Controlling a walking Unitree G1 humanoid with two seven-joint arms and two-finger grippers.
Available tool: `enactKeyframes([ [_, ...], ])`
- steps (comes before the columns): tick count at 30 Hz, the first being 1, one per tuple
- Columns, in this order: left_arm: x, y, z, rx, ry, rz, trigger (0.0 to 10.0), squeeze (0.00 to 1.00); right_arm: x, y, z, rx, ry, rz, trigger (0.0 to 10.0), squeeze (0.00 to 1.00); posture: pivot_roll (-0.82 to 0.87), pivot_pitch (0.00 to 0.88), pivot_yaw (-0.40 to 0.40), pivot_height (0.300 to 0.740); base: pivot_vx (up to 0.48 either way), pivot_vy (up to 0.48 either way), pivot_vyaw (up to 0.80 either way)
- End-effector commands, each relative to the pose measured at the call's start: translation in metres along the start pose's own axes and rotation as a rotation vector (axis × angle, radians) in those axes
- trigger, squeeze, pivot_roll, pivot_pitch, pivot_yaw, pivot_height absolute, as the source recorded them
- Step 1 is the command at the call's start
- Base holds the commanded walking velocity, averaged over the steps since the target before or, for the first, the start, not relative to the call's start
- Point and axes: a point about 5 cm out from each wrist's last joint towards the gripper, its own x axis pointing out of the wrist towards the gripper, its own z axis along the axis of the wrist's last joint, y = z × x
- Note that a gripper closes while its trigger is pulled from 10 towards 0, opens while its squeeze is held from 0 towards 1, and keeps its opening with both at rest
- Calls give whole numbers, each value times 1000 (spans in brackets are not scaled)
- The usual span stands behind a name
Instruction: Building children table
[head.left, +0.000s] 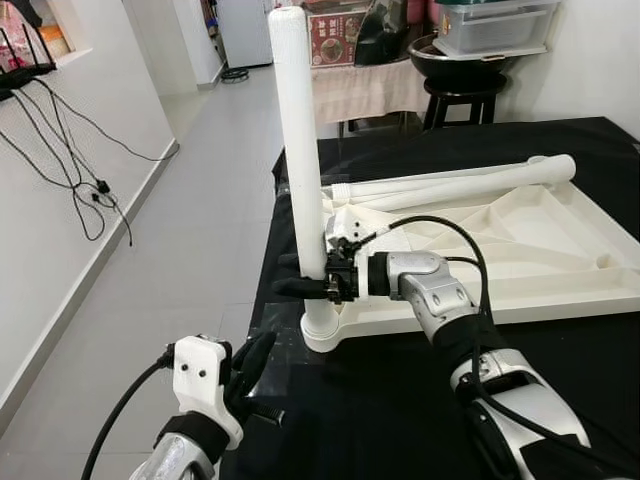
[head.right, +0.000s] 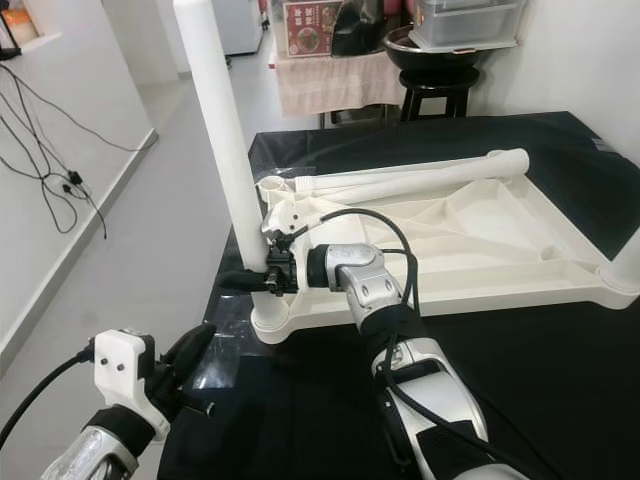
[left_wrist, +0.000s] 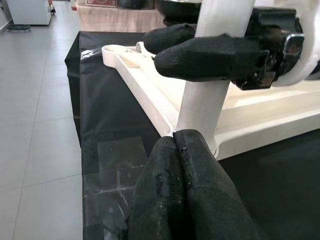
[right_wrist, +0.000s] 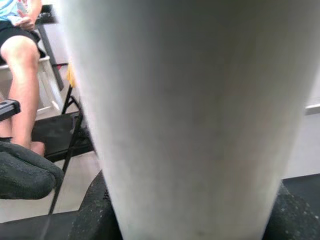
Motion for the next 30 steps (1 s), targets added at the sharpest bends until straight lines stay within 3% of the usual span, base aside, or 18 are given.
enactKeyframes([
  [1,-1,1,-2,0,12,9,10000,0,-4,5,-14,33,27,-42,0,0,-5,36,76,740,0,0,0],
  [2,-2,1,-2,-2,12,9,10000,0,-5,14,-27,56,70,-120,0,0,-9,40,75,740,0,0,0],
  [3,-2,1,-2,-2,12,9,10000,0,-5,14,-27,56,70,-120,0,0,-9,40,75,740,0,0,0],
  [4,-3,2,-1,-3,13,8,10000,0,3,21,-35,79,85,-334,0,0,-23,50,81,740,0,0,0],
  [6,-3,2,-1,-3,13,8,10000,0,3,21,-35,79,85,-334,0,0,-23,50,81,740,0,0,0],
  [7,-3,3,0,-7,14,5,10000,0,8,35,-44,140,117,-533,0,0,-22,64,84,740,0,0,0],
  [8,-3,3,0,-7,14,5,10000,0,8,35,-44,140,117,-533,0,0,-22,64,84,740,0,0,0],
  [9,-4,4,-1,-8,18,2,10000,0,13,47,-41,88,121,-631,0,0,-27,50,96,740,0,0,0],
  [12,-4,5,-1,-10,22,-1,10000,0,13,46,-44,137,116,-684,0,0,-31,49,104,740,0,0,0],
  [17,-3,5,-1,-16,22,-2,10000,0,18,40,-44,148,115,-653,0,0,-24,42,90,740,0,0,0],
  [18,-3,6,-1,-13,19,8,10000,0,19,37,-43,138,125,-671,7569,0,-21,41,89,740,0,0,0],
  [19,-3,7,0,-11,17,15,10000,0,18,36,-43,136,134,-689,10000,0,-21,41,89,740,0,0,0],
  [20,-2,7,0,-9,16,17,10000,0,19,35,-43,175,121,-671,10000,341,-15,35,86,740,0,0,0],
  [21,-2,7,0,-9,16,17,10000,0,19,35,-43,175,121,-671,10000,341,-15,35,86,740,0,0,0],
  [22,-1,6,-1,-8,17,16,10000,0,23,31,-34,190,58,-537,10000,1000,-15,28,85,740,0,0,0],
  [26,-1,6,-1,-8,17,14,10000,0,24,30,-30,189,34,-480,10000,1000,-13,26,86,740,0,0,0],
  [28,0,5,-2,-11,17,12,10000,0,24,27,-12,156,-33,-317,10000,1000,-17,19,79,740,0,0,0],
  [30,0,5,-2,-13,17,11,10000,0,25,27,-6,153,-47,-243,10000,1000,-19,18,80,740,0,0,0],
])
